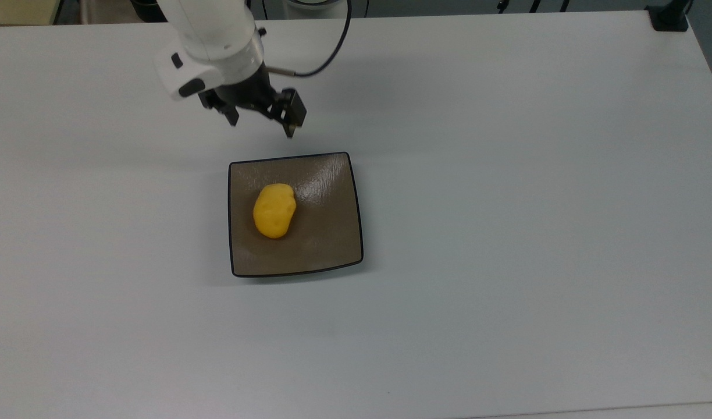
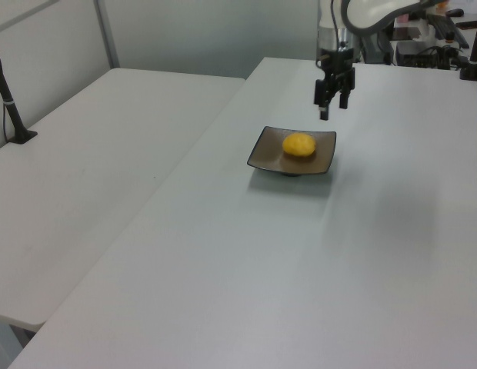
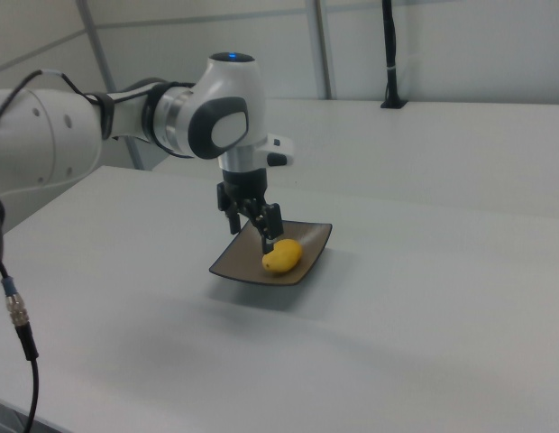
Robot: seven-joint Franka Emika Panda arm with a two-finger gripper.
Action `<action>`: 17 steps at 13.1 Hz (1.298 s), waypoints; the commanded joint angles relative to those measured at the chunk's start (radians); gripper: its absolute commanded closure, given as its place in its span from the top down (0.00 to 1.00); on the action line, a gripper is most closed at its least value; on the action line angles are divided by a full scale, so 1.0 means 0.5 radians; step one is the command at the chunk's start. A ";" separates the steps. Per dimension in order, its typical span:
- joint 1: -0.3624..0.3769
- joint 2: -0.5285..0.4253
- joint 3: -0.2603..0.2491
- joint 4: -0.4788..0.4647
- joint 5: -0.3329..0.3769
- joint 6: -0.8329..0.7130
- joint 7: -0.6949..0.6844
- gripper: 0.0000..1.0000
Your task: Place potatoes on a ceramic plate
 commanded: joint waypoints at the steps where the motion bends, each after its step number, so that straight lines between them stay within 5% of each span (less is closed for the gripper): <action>1: 0.173 -0.244 -0.162 -0.200 0.032 -0.225 -0.278 1.00; 8: 0.348 -0.631 -0.186 -0.562 0.032 -0.158 -0.306 1.00; 14: 0.370 -0.598 -0.171 -0.578 -0.011 0.097 -0.306 1.00; 17: 0.354 -0.549 -0.116 -0.529 -0.231 0.063 -0.300 1.00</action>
